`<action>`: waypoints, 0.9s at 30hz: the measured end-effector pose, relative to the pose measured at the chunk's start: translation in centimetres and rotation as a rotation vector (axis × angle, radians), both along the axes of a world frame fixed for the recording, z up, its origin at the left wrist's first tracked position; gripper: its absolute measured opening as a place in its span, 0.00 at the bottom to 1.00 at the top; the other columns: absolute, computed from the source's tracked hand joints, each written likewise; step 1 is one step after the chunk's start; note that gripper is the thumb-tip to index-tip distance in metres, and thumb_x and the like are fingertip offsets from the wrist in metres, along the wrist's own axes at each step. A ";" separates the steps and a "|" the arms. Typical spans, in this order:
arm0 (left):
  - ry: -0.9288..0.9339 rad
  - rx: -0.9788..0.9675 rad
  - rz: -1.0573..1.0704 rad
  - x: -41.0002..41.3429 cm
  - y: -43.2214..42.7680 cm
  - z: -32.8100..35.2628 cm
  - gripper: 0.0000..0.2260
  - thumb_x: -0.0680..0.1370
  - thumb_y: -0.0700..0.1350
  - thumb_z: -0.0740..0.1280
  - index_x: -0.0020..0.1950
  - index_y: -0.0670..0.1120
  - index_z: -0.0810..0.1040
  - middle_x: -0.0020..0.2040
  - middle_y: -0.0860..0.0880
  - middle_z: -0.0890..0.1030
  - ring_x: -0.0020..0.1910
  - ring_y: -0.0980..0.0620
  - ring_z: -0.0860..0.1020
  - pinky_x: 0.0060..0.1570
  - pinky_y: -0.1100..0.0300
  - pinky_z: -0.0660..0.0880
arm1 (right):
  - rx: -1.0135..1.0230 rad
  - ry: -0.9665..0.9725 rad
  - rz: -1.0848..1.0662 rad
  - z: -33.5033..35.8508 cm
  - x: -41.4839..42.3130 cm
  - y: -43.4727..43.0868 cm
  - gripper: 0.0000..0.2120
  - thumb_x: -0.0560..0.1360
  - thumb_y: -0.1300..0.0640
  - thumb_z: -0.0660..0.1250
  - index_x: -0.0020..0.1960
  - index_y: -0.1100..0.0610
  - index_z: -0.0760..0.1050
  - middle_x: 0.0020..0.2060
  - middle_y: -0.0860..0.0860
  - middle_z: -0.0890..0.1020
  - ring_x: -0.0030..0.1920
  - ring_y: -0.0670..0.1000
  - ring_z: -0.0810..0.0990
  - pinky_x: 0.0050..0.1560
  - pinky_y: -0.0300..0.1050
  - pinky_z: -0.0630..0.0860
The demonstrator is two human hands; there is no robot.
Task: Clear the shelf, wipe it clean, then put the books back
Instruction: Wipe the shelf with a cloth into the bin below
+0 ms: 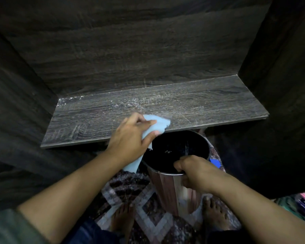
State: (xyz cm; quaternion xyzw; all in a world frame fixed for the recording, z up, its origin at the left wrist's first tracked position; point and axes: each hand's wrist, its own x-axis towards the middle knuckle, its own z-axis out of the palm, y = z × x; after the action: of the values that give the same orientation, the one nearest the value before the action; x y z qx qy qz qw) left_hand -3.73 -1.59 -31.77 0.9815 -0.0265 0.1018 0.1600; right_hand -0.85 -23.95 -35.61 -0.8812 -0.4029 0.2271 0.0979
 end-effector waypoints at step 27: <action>0.292 0.523 0.799 3.2 21.1 -1.0 0.37 0.81 0.63 0.50 0.78 0.35 0.47 0.78 0.39 0.48 0.74 0.37 0.52 0.69 0.47 0.56 | -0.005 0.013 0.032 -1.1 -0.1 5.4 0.12 0.67 0.61 0.68 0.37 0.54 0.64 0.40 0.47 0.72 0.43 0.53 0.77 0.39 0.46 0.72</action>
State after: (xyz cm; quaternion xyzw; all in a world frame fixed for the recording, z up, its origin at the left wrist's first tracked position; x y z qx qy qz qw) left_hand -0.50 19.51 -32.73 0.9262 0.3496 0.0063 -0.1409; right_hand -0.91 -18.55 -36.72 -0.8734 -0.4158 0.2352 0.0947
